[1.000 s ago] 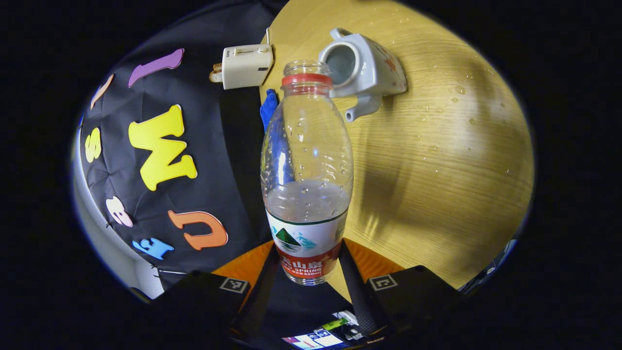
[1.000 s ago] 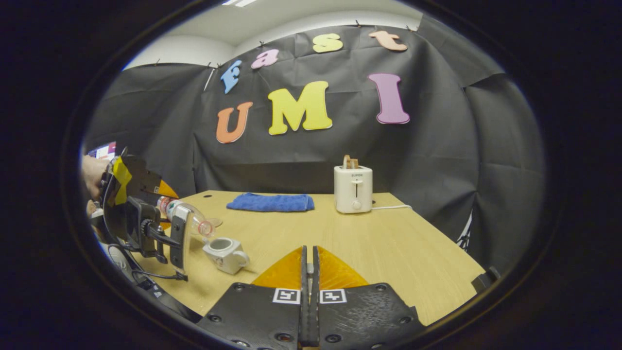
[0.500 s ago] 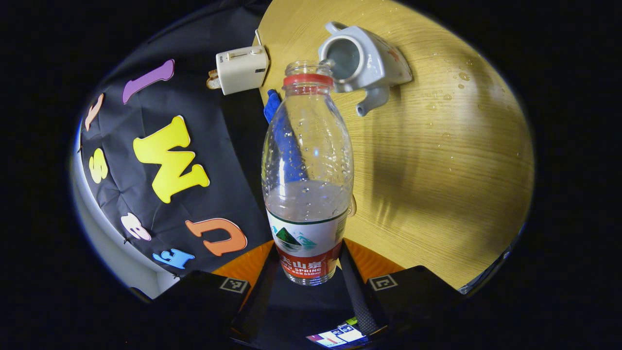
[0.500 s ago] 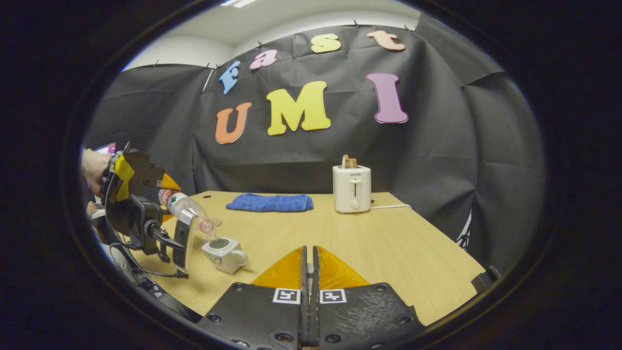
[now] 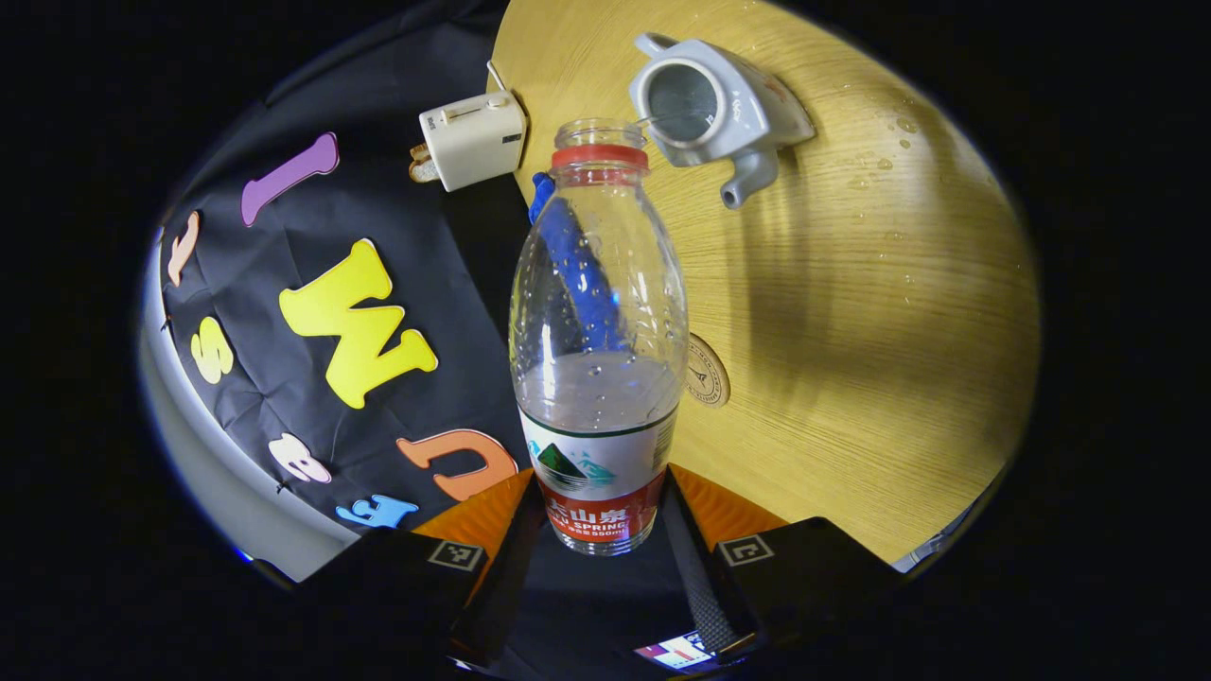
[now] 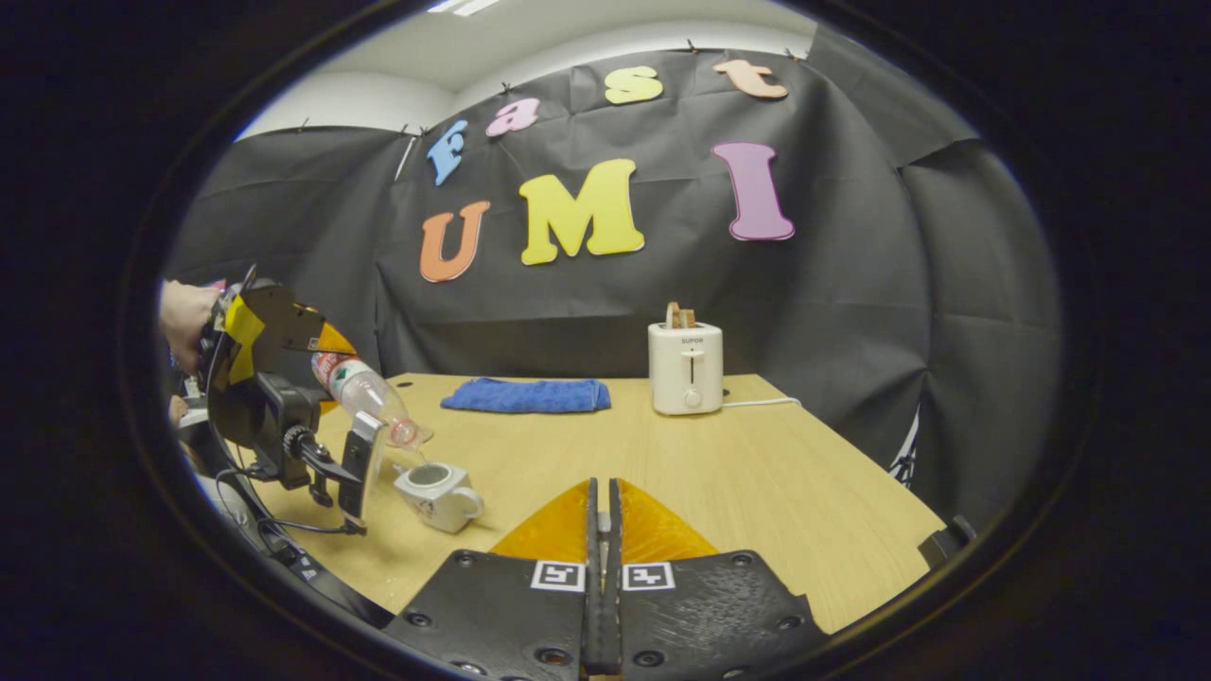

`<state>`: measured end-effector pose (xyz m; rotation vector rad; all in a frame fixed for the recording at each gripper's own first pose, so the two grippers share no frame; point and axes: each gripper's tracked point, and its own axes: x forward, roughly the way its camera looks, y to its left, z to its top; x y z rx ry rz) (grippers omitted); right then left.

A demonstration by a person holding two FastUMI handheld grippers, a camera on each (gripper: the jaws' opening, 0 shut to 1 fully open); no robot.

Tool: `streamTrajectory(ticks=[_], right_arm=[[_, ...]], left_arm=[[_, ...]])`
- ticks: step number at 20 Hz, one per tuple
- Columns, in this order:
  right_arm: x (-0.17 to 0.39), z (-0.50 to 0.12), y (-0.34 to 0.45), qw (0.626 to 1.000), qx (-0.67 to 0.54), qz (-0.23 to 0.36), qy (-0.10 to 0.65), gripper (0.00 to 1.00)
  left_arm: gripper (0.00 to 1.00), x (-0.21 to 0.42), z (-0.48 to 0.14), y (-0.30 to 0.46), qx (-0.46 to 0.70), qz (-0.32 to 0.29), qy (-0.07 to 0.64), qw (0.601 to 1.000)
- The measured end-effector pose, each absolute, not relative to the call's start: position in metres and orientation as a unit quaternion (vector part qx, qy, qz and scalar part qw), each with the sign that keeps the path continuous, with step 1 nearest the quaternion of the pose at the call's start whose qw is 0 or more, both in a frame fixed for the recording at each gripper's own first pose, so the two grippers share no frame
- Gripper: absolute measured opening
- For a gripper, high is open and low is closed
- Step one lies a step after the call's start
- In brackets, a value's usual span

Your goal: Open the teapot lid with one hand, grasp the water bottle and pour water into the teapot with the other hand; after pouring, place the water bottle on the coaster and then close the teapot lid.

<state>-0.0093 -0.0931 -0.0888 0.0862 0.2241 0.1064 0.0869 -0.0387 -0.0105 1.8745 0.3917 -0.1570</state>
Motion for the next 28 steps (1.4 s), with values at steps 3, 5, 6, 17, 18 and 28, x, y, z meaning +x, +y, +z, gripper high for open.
streamTrajectory(ticks=[3,5,6,17,18,28], right_arm=[[-0.011,-0.089,-0.093,0.991,0.044,0.054,0.111,0.0],[-0.012,-0.09,-0.094,0.991,0.045,0.054,0.11,0.0],[-0.011,-0.089,-0.094,0.991,0.046,0.054,0.111,0.0],[-0.013,-0.09,-0.097,0.991,0.05,0.054,0.109,0.0],[-0.013,-0.09,-0.097,0.991,0.05,0.054,0.108,0.0],[-0.013,-0.09,-0.095,0.991,0.049,0.057,0.107,0.0]], left_arm=[[0.75,0.088,-0.005,-0.04,0.808,-0.063,0.159,0.564],[0.75,0.087,-0.002,-0.042,0.811,-0.06,0.158,0.56],[0.75,0.087,0.0,-0.045,0.815,-0.059,0.153,0.556],[0.75,0.093,0.019,-0.049,0.839,-0.038,0.128,0.528],[0.75,0.093,0.02,-0.049,0.84,-0.037,0.128,0.526],[0.75,0.09,0.031,-0.056,0.856,-0.025,0.109,0.505]])
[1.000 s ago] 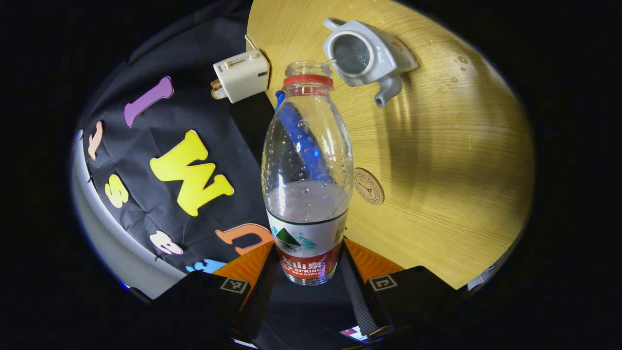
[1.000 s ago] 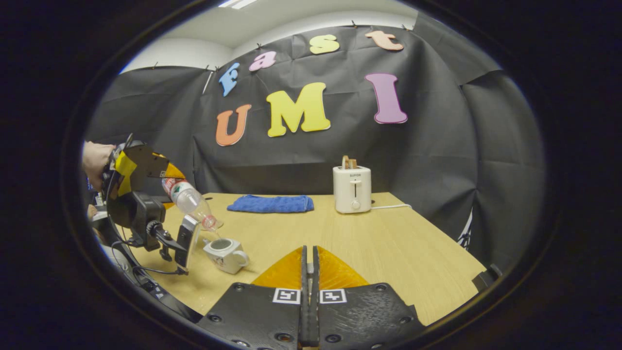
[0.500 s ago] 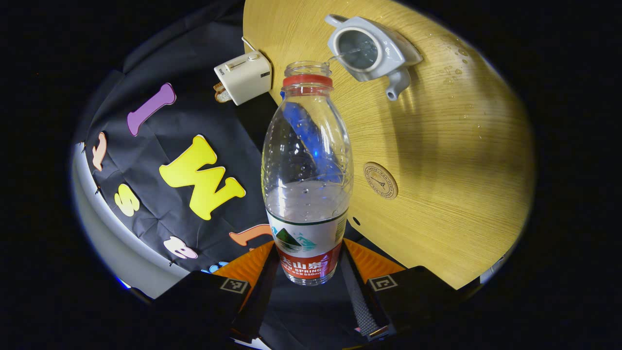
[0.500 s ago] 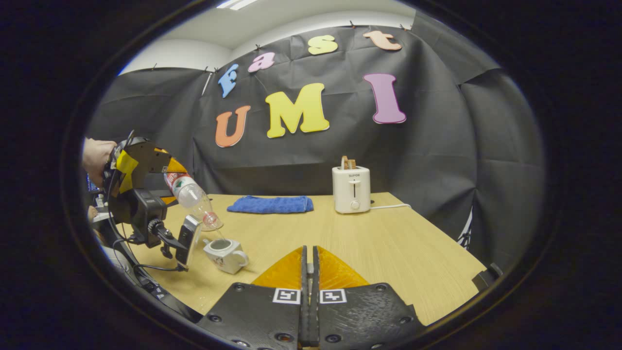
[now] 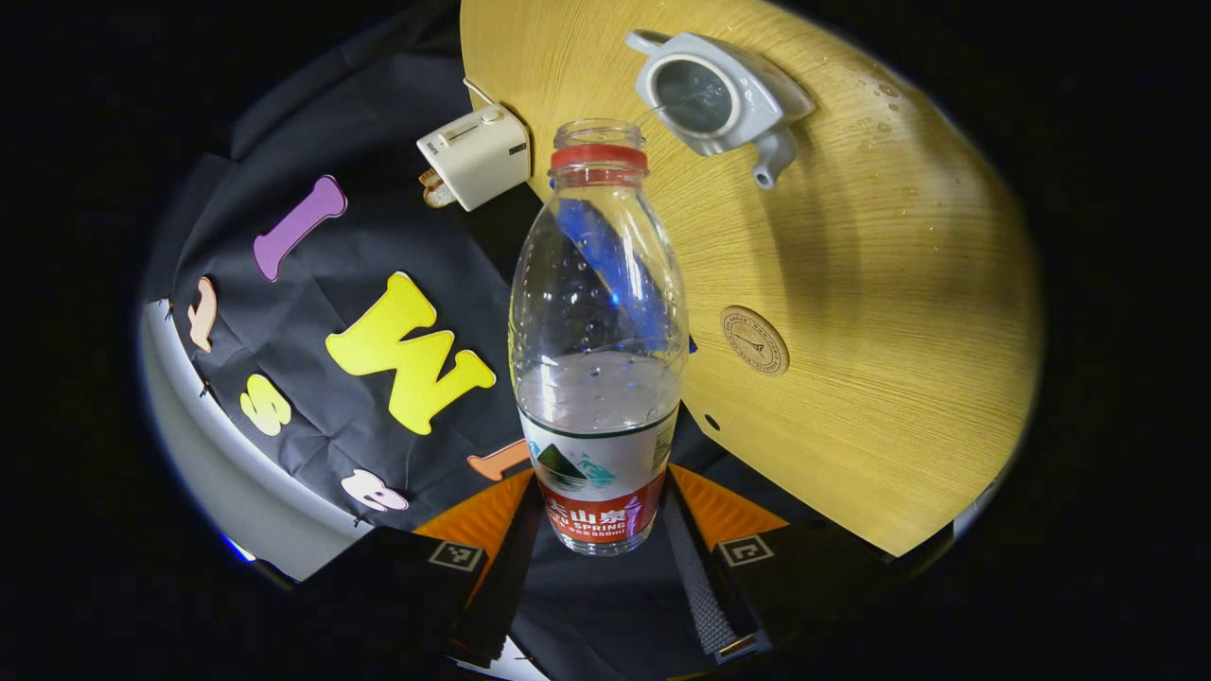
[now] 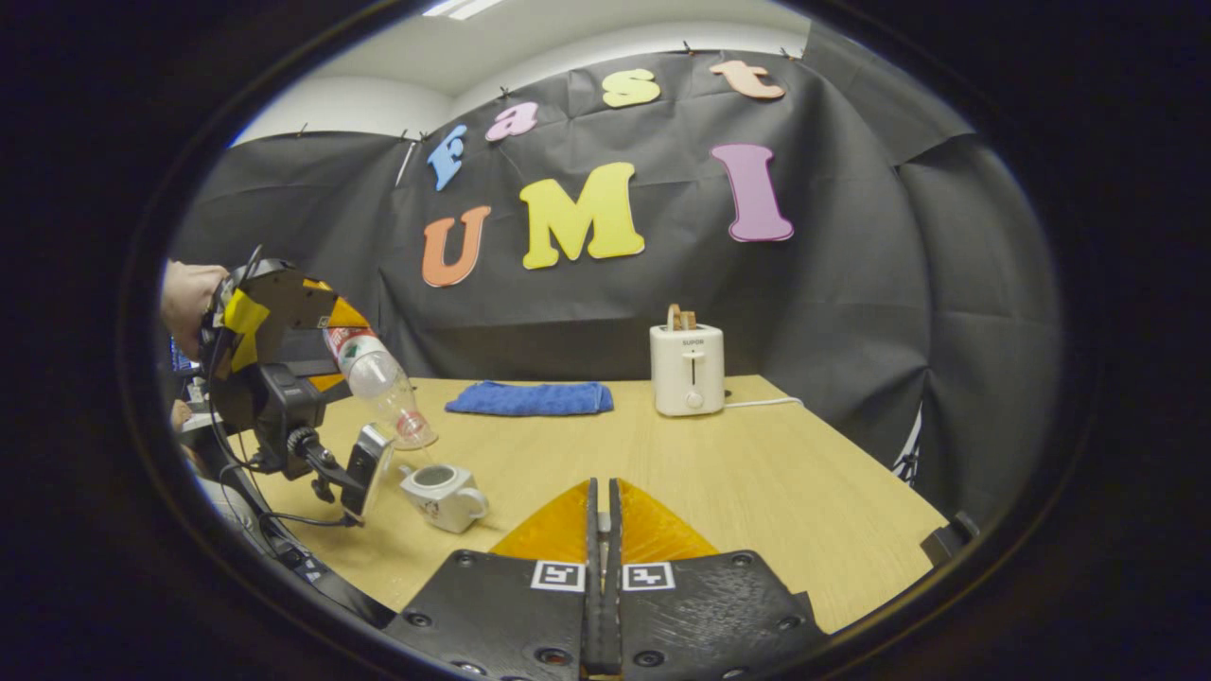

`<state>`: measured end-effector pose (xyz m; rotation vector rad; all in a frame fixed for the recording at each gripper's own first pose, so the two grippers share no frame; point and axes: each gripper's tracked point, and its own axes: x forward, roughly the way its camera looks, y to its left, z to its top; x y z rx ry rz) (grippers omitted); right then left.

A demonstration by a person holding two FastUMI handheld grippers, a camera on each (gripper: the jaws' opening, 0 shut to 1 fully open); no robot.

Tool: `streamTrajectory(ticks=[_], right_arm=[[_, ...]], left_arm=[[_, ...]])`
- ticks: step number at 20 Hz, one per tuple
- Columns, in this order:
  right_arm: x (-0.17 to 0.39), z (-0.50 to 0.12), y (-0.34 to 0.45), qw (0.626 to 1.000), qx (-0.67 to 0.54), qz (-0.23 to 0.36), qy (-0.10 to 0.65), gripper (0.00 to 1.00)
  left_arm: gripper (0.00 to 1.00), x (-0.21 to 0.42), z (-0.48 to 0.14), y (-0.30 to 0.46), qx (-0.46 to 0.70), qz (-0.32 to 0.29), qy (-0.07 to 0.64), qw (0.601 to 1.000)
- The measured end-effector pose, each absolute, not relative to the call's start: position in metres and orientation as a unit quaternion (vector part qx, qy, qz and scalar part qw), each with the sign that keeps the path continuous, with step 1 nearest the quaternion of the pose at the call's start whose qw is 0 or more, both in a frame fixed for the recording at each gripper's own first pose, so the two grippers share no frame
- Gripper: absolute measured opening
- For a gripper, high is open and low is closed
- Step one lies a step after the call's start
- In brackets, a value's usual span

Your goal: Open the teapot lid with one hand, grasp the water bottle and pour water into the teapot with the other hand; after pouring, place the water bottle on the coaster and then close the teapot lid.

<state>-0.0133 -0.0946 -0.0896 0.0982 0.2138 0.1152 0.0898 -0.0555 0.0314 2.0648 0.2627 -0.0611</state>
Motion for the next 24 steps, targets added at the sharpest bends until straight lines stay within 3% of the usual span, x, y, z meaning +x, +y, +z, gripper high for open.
streamTrajectory(ticks=[15,20,24], right_arm=[[-0.014,-0.088,-0.094,0.991,0.049,0.054,0.107,0.0],[-0.015,-0.086,-0.093,0.992,0.041,0.05,0.109,0.02],[-0.014,-0.079,-0.088,0.992,0.038,0.05,0.106,0.0]], left_arm=[[0.74,0.092,0.032,-0.06,0.852,-0.024,0.099,0.513],[0.75,0.093,0.022,-0.054,0.825,-0.029,0.101,0.555],[0.74,0.092,0.005,-0.045,0.781,-0.043,0.107,0.614]])
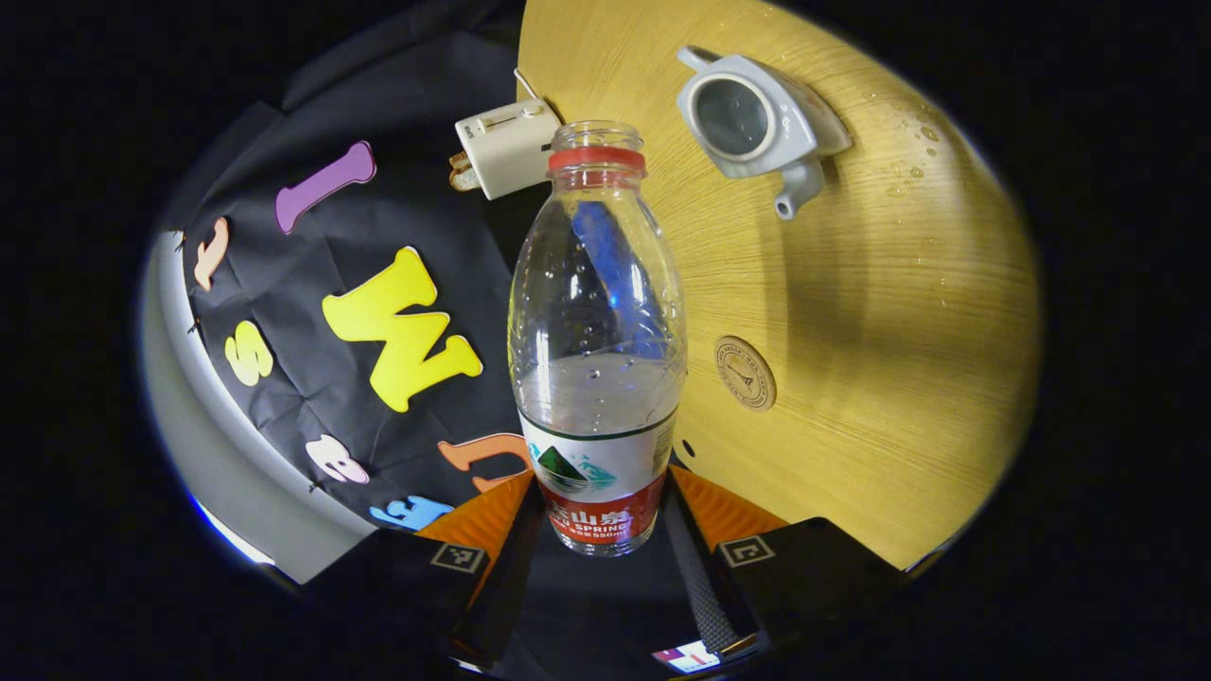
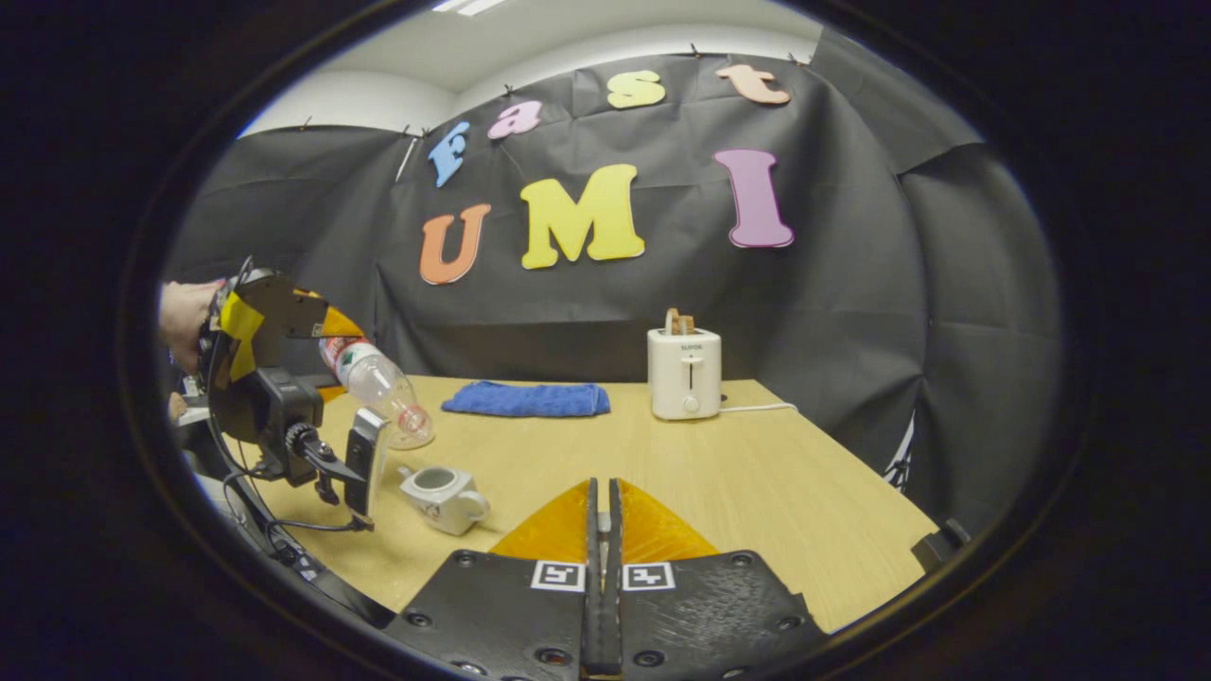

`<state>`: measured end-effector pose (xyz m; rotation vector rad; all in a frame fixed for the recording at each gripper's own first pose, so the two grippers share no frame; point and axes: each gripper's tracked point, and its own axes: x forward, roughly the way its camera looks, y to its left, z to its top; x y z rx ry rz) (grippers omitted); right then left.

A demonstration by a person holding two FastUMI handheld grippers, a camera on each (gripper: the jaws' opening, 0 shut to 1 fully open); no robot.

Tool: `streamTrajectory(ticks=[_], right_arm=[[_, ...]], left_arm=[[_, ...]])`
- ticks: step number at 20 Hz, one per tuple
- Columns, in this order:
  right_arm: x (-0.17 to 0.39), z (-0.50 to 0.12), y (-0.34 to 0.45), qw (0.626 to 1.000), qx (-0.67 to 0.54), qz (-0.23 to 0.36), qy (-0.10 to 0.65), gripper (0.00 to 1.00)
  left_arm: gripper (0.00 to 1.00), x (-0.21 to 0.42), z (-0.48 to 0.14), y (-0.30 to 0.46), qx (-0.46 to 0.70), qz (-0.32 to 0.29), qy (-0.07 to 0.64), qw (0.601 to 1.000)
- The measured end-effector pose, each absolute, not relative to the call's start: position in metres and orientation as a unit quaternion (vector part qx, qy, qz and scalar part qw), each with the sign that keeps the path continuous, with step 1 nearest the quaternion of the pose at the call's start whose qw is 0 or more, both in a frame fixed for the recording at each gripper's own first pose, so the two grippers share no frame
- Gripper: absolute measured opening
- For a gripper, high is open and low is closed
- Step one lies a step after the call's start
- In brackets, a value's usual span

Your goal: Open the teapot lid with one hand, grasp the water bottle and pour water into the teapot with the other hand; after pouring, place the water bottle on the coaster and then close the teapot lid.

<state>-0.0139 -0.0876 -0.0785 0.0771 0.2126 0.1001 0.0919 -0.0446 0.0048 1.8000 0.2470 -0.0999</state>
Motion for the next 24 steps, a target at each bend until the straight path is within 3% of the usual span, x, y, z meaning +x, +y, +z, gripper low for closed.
streamTrajectory(ticks=[5,10,13,20,24], right_arm=[[-0.005,-0.066,-0.064,0.991,0.041,0.069,0.103,0.0],[0.008,-0.049,-0.03,0.991,0.036,0.095,0.091,0.0],[0.015,-0.045,-0.007,0.989,0.029,0.114,0.09,0.0],[0.029,-0.045,0.033,0.984,0.027,0.15,0.093,0.0],[0.026,-0.044,0.04,0.983,0.025,0.155,0.092,0.0]], left_arm=[[0.75,0.086,-0.041,-0.026,0.621,-0.091,0.157,0.763],[0.75,0.073,-0.057,-0.003,0.459,-0.099,0.192,0.862],[0.75,0.071,-0.056,0.007,0.326,-0.094,0.179,0.924],[0.76,0.062,-0.067,0.016,0.104,-0.072,0.19,0.974],[0.75,0.072,-0.057,0.009,0.027,-0.066,0.152,0.986]])
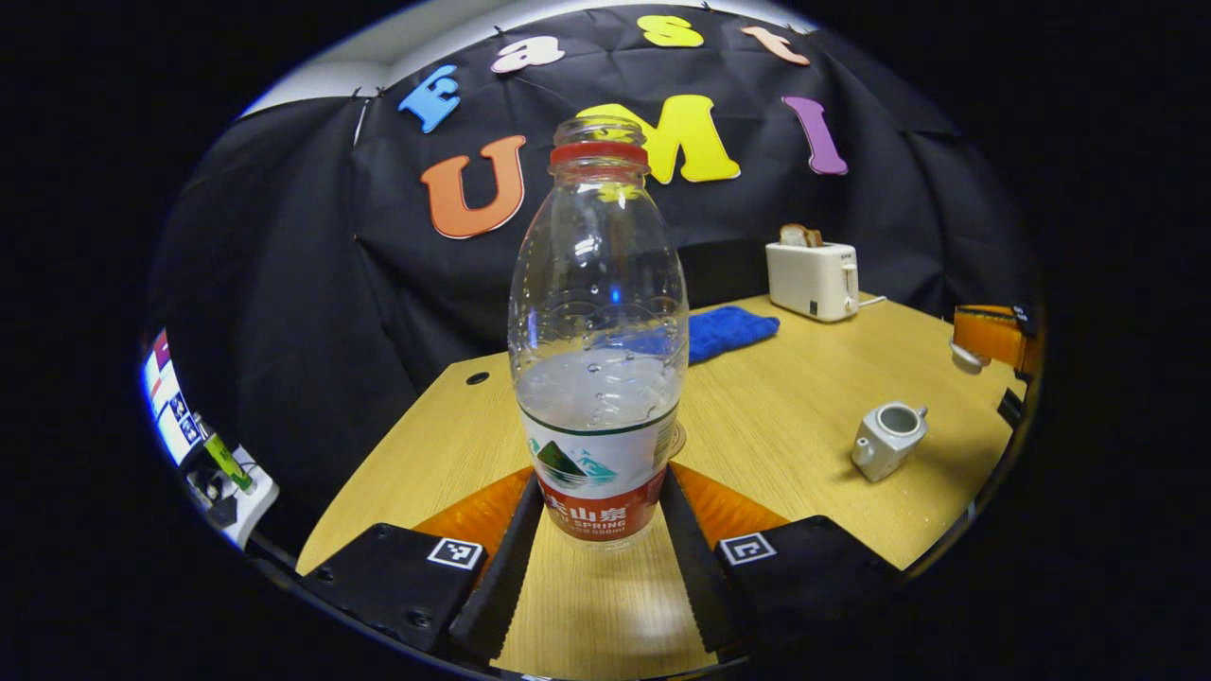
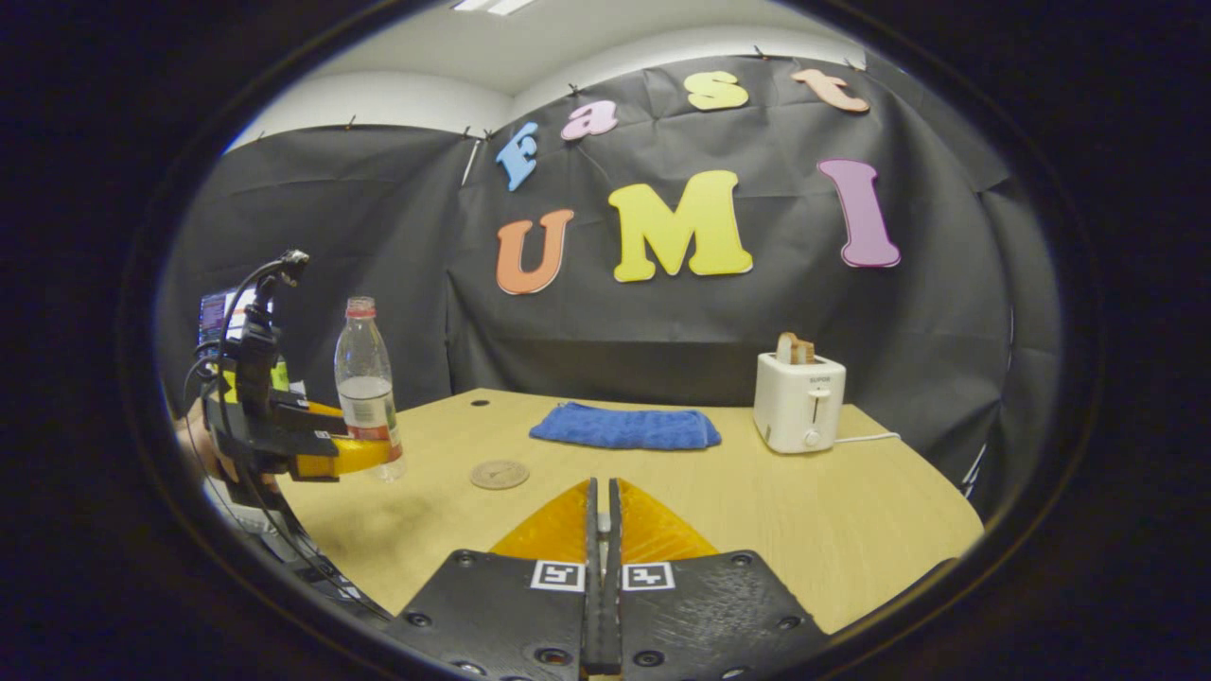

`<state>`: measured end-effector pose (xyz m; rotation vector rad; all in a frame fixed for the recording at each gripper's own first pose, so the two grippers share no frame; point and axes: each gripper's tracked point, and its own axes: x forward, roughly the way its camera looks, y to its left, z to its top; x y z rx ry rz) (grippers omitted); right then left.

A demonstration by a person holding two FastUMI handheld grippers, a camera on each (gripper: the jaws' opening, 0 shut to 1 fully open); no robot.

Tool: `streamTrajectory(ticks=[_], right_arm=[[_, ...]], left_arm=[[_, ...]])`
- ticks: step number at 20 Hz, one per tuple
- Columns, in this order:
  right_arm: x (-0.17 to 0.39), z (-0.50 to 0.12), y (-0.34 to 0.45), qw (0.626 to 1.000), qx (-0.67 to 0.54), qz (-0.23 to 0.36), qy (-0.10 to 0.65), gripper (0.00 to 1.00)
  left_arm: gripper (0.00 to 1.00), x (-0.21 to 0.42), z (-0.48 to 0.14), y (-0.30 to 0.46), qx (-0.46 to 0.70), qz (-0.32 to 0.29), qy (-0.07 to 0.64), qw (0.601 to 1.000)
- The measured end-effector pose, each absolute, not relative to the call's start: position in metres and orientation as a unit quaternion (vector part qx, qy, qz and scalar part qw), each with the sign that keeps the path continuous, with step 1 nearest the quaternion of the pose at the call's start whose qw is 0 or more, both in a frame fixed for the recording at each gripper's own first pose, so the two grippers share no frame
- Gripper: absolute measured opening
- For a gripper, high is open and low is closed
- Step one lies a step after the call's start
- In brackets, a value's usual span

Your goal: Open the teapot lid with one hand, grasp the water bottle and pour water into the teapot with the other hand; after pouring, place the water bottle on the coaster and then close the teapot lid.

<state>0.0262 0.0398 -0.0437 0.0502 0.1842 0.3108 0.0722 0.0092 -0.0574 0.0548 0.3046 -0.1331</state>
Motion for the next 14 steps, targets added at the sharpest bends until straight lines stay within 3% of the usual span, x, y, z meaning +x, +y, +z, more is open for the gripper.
streamTrajectory(ticks=[4,9,10,14], right_arm=[[0.021,-0.043,0.033,0.985,0.023,0.147,0.09,0.0],[0.014,-0.047,0.012,0.988,0.023,0.126,0.09,0.02],[0.014,-0.048,0.007,0.988,0.024,0.122,0.091,0.02],[0.017,-0.053,-0.01,0.99,0.024,0.103,0.097,0.02]], left_arm=[[0.75,0.08,-0.061,0.009,-0.004,-0.07,0.126,0.99],[0.8,0.133,-0.079,-0.004,-0.038,-0.076,0.122,0.989],[0.76,0.146,-0.082,-0.008,-0.039,-0.08,0.126,0.988],[0.76,0.183,-0.096,-0.017,-0.041,-0.091,0.135,0.986]])
